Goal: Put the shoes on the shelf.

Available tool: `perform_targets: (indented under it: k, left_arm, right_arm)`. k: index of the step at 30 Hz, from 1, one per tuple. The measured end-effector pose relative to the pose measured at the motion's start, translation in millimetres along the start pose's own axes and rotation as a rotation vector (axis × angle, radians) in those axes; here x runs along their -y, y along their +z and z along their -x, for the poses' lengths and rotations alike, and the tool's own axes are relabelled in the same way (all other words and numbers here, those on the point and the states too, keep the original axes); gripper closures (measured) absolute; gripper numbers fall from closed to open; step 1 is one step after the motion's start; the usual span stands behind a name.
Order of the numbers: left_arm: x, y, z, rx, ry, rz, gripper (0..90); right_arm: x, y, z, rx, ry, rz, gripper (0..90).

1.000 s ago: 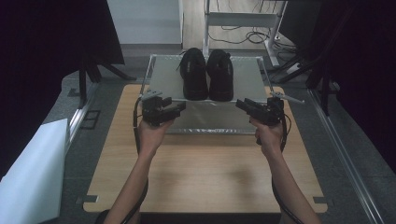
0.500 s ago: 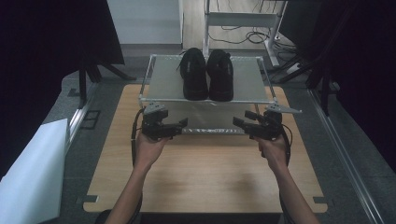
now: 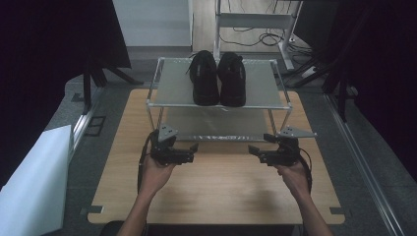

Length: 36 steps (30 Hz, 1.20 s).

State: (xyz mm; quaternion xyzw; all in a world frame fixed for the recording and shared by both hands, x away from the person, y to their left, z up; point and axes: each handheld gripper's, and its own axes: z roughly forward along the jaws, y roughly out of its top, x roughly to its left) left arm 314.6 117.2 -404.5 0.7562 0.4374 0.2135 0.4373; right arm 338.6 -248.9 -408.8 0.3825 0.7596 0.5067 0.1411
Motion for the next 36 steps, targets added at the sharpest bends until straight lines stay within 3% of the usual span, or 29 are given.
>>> perform_targets:
  k: [10, 16, 20, 24, 29, 33, 36]
  left_arm:
    - [44.8, 14.0, -2.5, 0.011, -0.049, -0.056, 0.0]
    - [64.9, 21.8, 5.7, 0.037, -0.003, -0.094, 1.3]
    - [77.2, 28.9, 11.9, 0.071, 0.022, -0.107, 1.4]
    - [87.7, 35.8, 15.8, 0.119, 0.011, -0.134, 1.6]
    - [96.8, 46.3, 23.8, 0.097, 0.065, -0.208, 2.1]
    - [100.8, 52.4, 28.1, 0.089, 0.089, -0.248, 2.2]
    - [102.4, 56.0, 30.8, 0.086, 0.107, -0.269, 2.2]
  right_arm:
    - [41.6, 5.9, 7.5, 0.015, 0.032, -0.056, 13.4]
    - [61.4, 18.4, 0.3, 0.004, 0.012, -0.124, 11.2]
    - [72.9, 28.8, -5.5, 0.006, -0.032, -0.178, 7.9]
    - [83.1, 36.6, -8.9, 0.007, -0.076, -0.223, 3.8]
    - [94.5, 45.6, -11.8, 0.021, -0.144, -0.282, 2.4]
    - [101.3, 51.4, -11.8, 0.013, -0.153, -0.326, 1.4]
    - [103.0, 53.0, -12.7, 0.018, -0.159, -0.323, 0.1]
